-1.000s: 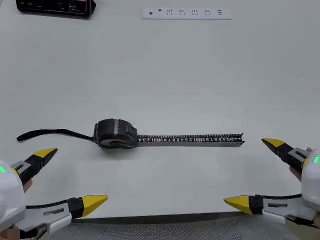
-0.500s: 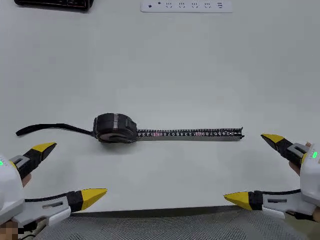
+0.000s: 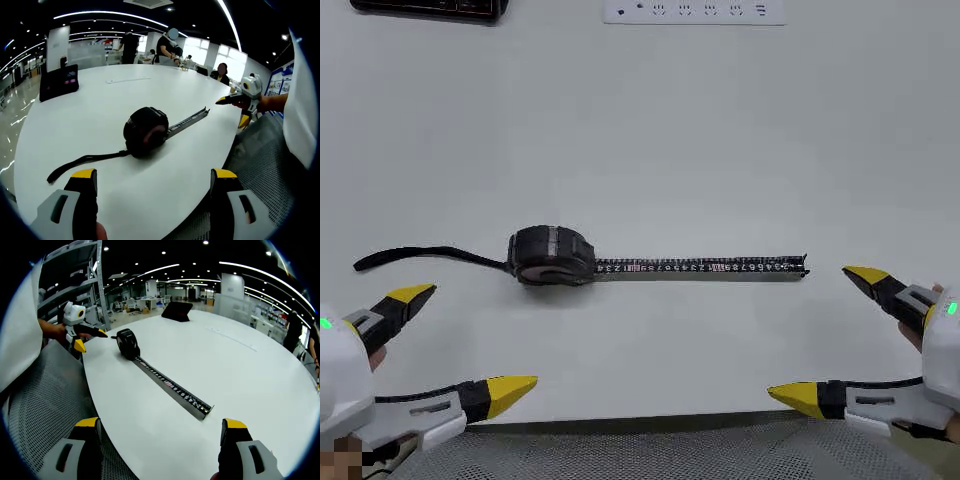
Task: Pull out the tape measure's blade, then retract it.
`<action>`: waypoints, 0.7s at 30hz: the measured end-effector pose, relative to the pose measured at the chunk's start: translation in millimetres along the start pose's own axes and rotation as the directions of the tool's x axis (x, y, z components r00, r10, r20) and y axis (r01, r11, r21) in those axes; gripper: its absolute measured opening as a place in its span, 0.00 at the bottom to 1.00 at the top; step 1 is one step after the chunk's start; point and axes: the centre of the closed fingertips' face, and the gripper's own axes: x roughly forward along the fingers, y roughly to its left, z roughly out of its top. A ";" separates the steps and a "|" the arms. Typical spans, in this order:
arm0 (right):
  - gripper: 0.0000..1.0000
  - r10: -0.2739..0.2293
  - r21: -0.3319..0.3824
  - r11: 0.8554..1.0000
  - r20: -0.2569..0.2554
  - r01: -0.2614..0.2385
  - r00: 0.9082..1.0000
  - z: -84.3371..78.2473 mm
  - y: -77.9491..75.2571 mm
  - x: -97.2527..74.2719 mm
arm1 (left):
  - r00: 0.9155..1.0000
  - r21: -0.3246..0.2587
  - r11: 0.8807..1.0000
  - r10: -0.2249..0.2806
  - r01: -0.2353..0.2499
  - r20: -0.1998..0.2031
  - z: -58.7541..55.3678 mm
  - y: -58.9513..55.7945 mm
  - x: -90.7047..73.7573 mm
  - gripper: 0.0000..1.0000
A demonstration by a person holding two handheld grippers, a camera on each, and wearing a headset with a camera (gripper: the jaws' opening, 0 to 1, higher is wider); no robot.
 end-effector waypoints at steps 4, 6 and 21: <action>0.99 0.006 0.007 1.000 0.000 -0.006 1.000 -0.9 1.1 0.4 | 1.000 0.005 1.000 0.000 0.000 0.000 2.4 -1.4 1.6 0.91; 0.99 0.008 0.010 1.000 -0.001 -0.008 1.000 -1.1 1.8 0.4 | 1.000 0.020 1.000 -0.001 0.001 -0.003 3.0 -1.8 2.2 0.91; 0.99 0.000 0.010 1.000 -0.001 0.000 1.000 -0.1 0.4 -0.9 | 1.000 0.022 1.000 -0.010 0.010 -0.001 9.5 -5.6 11.3 0.91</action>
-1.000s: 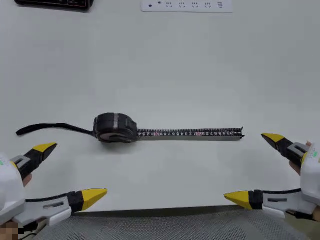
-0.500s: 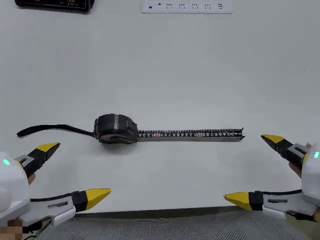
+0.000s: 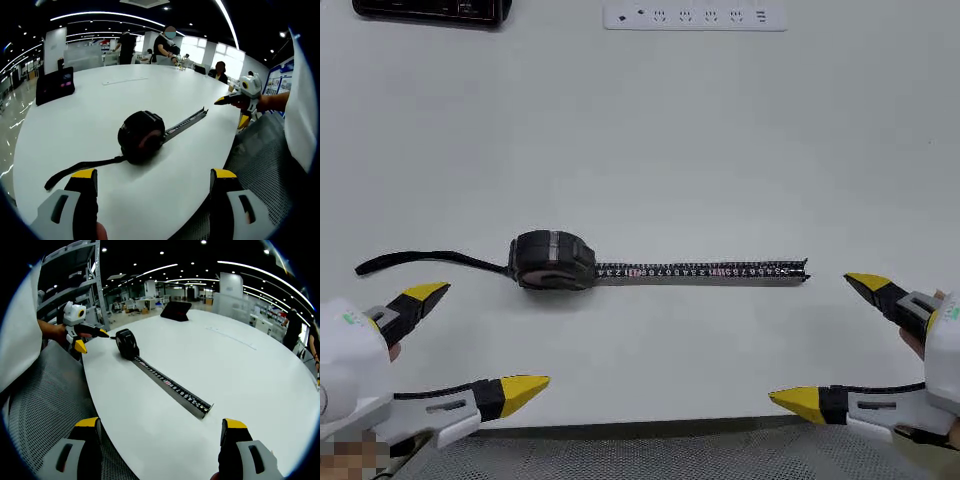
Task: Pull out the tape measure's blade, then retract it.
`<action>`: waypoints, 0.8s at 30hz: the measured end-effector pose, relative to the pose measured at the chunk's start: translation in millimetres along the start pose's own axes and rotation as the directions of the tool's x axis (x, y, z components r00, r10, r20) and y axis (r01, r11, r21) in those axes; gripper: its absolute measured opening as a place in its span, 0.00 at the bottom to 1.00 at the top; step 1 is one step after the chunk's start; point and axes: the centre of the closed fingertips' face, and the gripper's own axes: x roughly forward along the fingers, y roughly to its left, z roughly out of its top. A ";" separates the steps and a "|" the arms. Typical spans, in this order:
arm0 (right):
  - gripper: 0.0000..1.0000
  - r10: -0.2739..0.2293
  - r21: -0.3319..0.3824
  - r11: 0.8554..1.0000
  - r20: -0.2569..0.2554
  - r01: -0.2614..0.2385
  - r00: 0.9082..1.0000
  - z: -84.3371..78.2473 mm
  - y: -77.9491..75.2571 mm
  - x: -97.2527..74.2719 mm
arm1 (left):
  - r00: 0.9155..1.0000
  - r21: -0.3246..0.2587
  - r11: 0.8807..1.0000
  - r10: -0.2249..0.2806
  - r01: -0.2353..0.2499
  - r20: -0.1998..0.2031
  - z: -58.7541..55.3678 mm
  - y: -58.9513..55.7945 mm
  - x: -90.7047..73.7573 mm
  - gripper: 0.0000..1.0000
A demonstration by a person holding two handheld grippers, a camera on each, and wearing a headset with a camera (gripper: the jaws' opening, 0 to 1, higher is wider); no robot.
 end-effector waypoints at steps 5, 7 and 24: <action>0.99 -0.004 -0.004 1.000 0.001 0.004 1.000 2.3 -1.7 -0.1 | 1.000 0.007 1.000 -0.009 0.009 0.005 7.5 -1.4 7.7 0.91; 0.99 -0.004 -0.003 1.000 0.003 0.004 1.000 2.9 -2.5 0.2 | 1.000 0.007 1.000 -0.013 0.013 0.013 11.0 -2.2 10.2 0.91; 0.99 -0.015 -0.003 1.000 0.002 0.015 1.000 -0.7 -10.4 -1.1 | 1.000 -0.024 1.000 -0.014 0.014 0.020 23.4 -8.3 34.7 0.89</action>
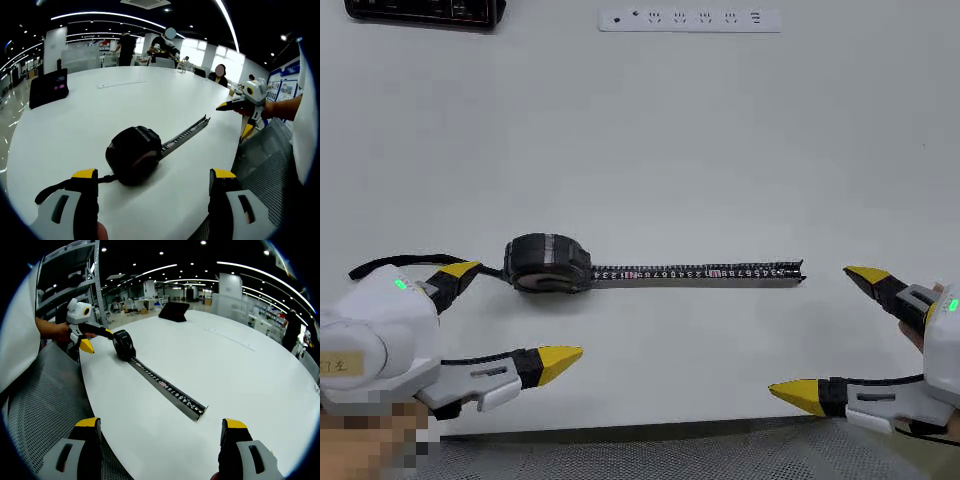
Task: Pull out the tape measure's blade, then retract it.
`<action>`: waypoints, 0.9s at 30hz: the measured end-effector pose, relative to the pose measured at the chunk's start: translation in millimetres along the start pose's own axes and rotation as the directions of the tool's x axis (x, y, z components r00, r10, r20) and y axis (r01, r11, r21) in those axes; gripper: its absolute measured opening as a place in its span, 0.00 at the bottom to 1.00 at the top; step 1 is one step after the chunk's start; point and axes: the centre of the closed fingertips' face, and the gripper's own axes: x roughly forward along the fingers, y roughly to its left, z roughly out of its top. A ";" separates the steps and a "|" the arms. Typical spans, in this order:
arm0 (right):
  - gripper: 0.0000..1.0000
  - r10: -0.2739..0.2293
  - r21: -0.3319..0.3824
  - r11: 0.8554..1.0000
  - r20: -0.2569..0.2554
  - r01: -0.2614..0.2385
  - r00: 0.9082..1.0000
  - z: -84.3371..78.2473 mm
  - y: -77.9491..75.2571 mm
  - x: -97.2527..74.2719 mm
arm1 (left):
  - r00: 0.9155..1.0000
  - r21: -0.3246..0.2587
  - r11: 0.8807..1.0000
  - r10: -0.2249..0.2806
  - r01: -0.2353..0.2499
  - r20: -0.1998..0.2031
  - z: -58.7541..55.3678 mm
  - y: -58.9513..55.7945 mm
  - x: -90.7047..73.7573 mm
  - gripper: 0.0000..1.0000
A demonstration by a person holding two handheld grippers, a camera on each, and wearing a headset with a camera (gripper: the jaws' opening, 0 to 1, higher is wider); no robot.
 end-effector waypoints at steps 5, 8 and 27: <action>0.99 -0.003 -0.001 1.000 0.001 0.003 1.000 0.3 -2.2 -0.3 | 1.000 -0.030 0.999 0.011 -0.012 -0.005 0.5 1.6 6.3 0.89; 0.99 -0.004 -0.001 1.000 0.000 0.004 1.000 0.6 -2.7 -0.1 | 1.000 -0.058 0.998 0.007 -0.007 0.001 2.0 1.2 8.6 0.88; 0.99 -0.007 -0.003 1.000 -0.008 0.007 1.000 1.3 -2.7 0.2 | 1.000 -0.126 0.992 0.020 -0.017 0.021 6.1 -1.0 18.5 0.84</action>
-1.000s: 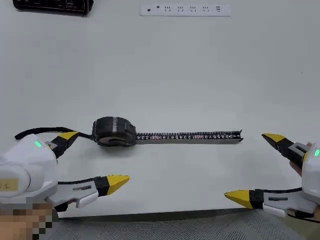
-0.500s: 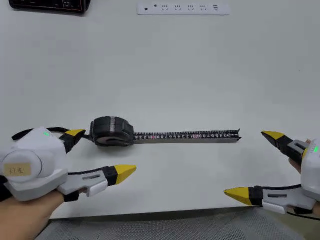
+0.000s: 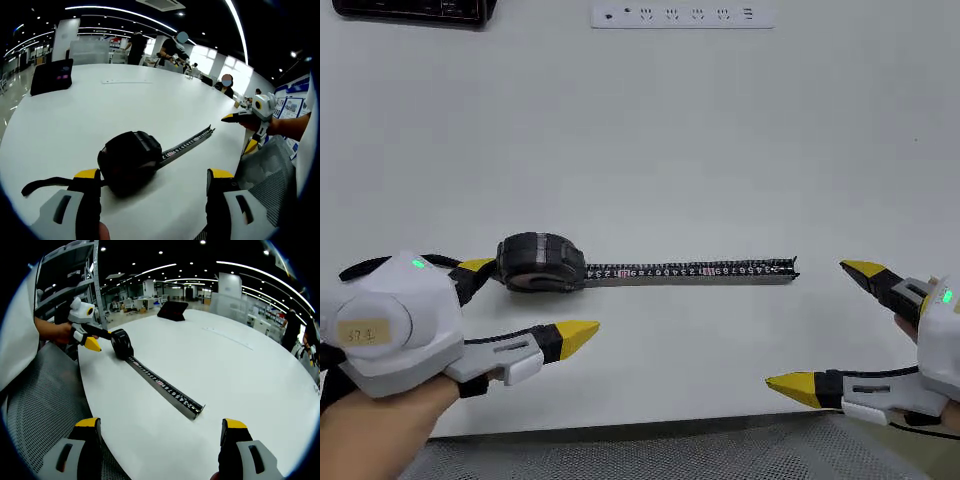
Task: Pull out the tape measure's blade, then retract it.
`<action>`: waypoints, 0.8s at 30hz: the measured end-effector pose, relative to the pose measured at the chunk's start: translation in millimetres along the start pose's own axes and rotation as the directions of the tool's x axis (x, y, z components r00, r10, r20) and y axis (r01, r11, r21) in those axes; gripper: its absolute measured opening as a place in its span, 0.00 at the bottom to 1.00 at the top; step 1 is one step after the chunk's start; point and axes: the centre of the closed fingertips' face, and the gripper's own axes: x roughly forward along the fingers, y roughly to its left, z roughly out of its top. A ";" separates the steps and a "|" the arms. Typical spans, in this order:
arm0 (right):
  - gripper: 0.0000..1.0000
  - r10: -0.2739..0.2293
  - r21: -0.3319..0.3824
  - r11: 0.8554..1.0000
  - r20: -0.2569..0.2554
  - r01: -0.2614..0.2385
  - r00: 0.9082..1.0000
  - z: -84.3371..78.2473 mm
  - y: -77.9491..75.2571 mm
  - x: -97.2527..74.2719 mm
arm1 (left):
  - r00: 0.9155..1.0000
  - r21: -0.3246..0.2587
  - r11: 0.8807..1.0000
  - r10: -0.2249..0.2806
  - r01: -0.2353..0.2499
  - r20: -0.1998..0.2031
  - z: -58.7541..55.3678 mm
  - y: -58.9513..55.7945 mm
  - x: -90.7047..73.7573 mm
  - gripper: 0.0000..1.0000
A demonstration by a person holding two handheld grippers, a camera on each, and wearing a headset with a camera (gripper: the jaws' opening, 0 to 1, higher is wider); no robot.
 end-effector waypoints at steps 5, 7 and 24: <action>0.99 0.001 0.002 1.000 0.002 -0.001 1.000 0.1 -1.6 -0.3 | 1.000 -0.007 1.000 0.020 -0.020 -0.004 -1.0 -1.2 3.1 0.85; 0.99 0.000 0.001 1.000 0.001 0.000 1.000 0.5 -2.9 0.1 | 0.999 -0.023 0.999 0.033 -0.033 -0.002 -0.9 -0.9 3.8 0.84; 0.86 0.016 -0.013 1.000 -0.023 -0.016 1.000 -1.2 -14.3 4.1 | 0.990 -0.066 0.988 0.144 -0.143 0.010 -0.9 8.6 12.8 0.80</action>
